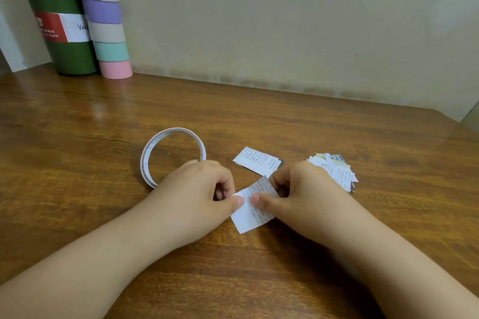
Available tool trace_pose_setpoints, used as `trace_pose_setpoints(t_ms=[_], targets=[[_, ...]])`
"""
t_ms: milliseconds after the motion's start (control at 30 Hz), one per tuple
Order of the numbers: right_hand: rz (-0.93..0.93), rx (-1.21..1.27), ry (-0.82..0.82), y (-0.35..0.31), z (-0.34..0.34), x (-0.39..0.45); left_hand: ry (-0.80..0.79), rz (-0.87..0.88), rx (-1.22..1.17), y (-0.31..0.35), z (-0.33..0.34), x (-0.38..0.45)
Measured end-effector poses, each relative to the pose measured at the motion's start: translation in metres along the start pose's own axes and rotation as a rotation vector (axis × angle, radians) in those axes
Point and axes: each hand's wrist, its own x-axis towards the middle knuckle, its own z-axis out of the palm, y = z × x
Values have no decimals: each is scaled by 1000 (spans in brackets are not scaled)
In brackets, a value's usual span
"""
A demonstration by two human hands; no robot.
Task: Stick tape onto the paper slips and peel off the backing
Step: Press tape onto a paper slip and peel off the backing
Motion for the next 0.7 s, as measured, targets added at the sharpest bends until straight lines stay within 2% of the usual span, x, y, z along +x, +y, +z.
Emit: trace_pose_setpoints(t_ms=[400,700], targets=[[20,-126,-34,-7,4,-1,-7,13,52,0,2,2],[-22,-67,-24,3,5,6,-22,3,54,-1,2,3]])
